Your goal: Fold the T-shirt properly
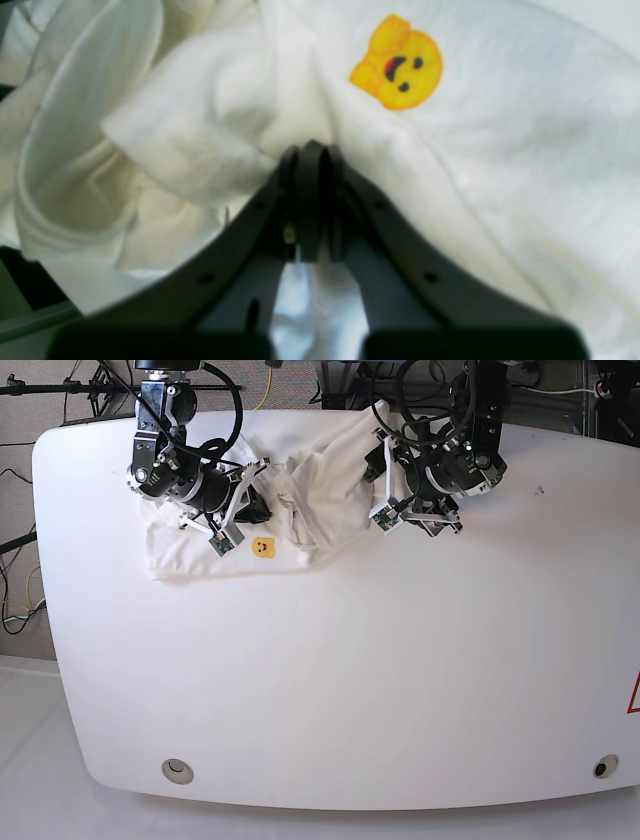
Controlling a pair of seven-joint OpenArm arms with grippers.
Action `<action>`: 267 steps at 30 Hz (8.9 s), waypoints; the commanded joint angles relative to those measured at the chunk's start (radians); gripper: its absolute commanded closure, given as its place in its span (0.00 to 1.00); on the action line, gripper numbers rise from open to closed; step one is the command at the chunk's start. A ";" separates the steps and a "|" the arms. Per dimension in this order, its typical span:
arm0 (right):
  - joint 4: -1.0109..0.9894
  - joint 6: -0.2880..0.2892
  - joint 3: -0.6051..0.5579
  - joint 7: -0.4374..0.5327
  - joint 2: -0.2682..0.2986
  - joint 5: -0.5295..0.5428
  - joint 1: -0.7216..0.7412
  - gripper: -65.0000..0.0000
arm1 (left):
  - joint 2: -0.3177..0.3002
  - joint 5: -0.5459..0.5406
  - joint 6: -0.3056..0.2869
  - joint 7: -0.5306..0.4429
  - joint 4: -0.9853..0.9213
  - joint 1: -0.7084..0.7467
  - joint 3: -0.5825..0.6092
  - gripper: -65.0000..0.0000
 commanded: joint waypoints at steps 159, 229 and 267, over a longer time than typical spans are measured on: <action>0.017 -0.015 0.193 -0.048 0.034 -0.042 -0.053 0.97 | -0.138 -0.008 -0.017 -0.254 -0.463 -0.405 0.089 1.00; 0.283 -0.044 0.349 -0.051 -0.044 -0.050 -0.021 0.39 | -0.096 -0.009 -0.017 -0.142 -0.093 -0.270 -0.123 1.00; 0.014 -0.009 0.616 -0.053 -0.032 -0.039 0.070 0.40 | -0.103 -0.008 -0.017 -0.146 -0.148 -0.238 -0.121 1.00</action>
